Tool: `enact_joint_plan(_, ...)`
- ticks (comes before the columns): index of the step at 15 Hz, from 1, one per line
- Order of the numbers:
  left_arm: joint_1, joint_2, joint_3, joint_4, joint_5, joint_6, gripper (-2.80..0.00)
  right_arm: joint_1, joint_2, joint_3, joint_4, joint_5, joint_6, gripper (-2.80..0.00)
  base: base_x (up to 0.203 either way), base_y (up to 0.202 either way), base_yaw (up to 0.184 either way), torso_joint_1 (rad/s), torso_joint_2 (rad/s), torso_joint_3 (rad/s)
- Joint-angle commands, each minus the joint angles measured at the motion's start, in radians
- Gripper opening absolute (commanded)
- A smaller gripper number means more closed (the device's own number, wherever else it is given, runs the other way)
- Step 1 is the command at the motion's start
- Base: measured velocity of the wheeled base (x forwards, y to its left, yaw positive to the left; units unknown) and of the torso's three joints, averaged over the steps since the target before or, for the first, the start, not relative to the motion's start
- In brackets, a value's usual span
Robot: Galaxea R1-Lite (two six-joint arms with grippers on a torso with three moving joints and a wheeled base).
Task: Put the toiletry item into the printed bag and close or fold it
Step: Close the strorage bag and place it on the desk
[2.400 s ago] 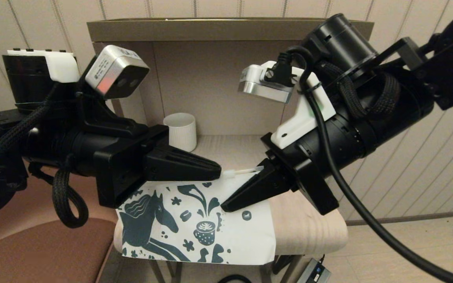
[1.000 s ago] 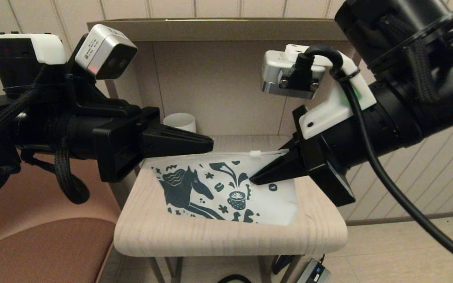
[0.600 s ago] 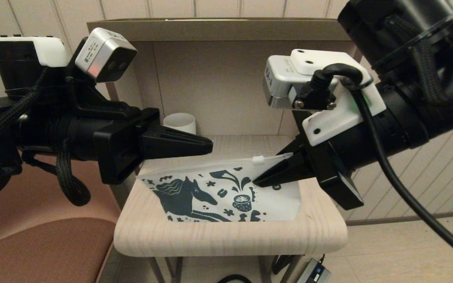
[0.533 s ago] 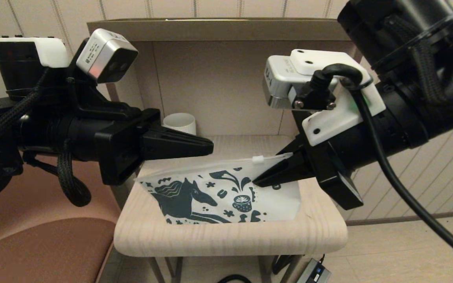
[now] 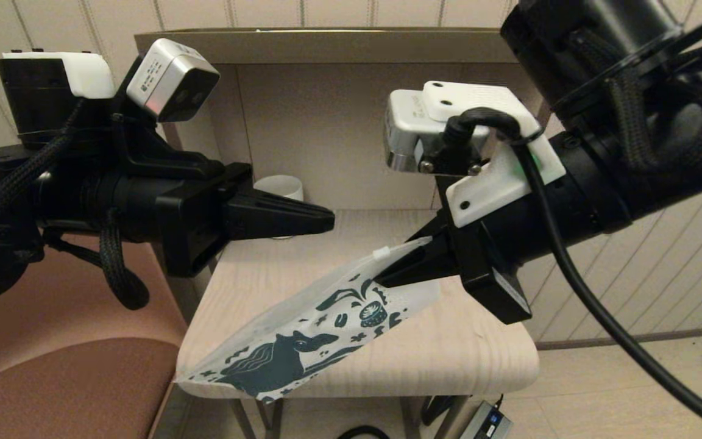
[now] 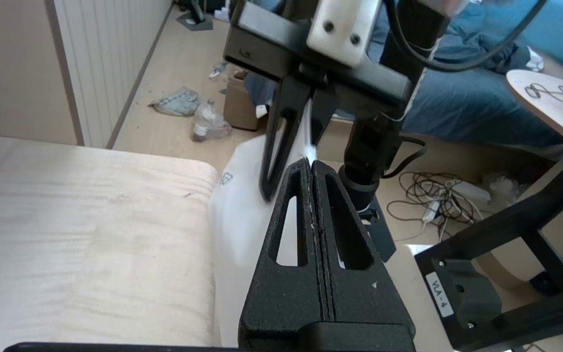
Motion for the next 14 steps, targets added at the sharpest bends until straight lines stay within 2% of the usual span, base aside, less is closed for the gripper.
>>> enact_joint_plan(1,0.000,0.004,-0.010,0.001,-0.007,-0.001,-2.80,0.008,0.011,0.000,0.008,-0.005,-0.004,-2.80,0.000,0.000,0.000,0.000,0.00,0.000)
enact_joint_plan(4,0.000,-0.001,-0.012,0.024,-0.004,0.000,-2.80,0.014,0.025,-0.002,0.003,-0.006,0.003,-2.80,0.000,0.000,0.000,0.000,0.00,0.000)
enact_joint_plan(5,0.000,-0.001,-0.008,0.024,-0.004,0.001,0.00,0.016,0.027,-0.003,0.001,-0.006,0.010,-2.80,0.000,0.000,0.000,0.000,0.00,0.000)
enact_joint_plan(10,0.000,0.019,-0.019,0.032,0.008,-0.001,0.00,0.029,0.037,-0.005,-0.001,-0.067,0.026,-2.80,0.000,0.000,0.000,0.000,0.00,0.000)
enact_joint_plan(12,-0.001,0.025,-0.017,0.029,0.070,0.000,0.00,0.031,0.039,-0.003,-0.034,-0.069,0.067,-2.80,0.000,0.000,0.000,0.000,0.00,0.000)
enact_joint_plan(14,-0.006,0.028,-0.012,0.027,0.082,0.001,0.00,0.030,0.042,0.002,-0.066,-0.068,0.098,-2.80,0.000,0.000,0.000,0.000,0.00,0.000)
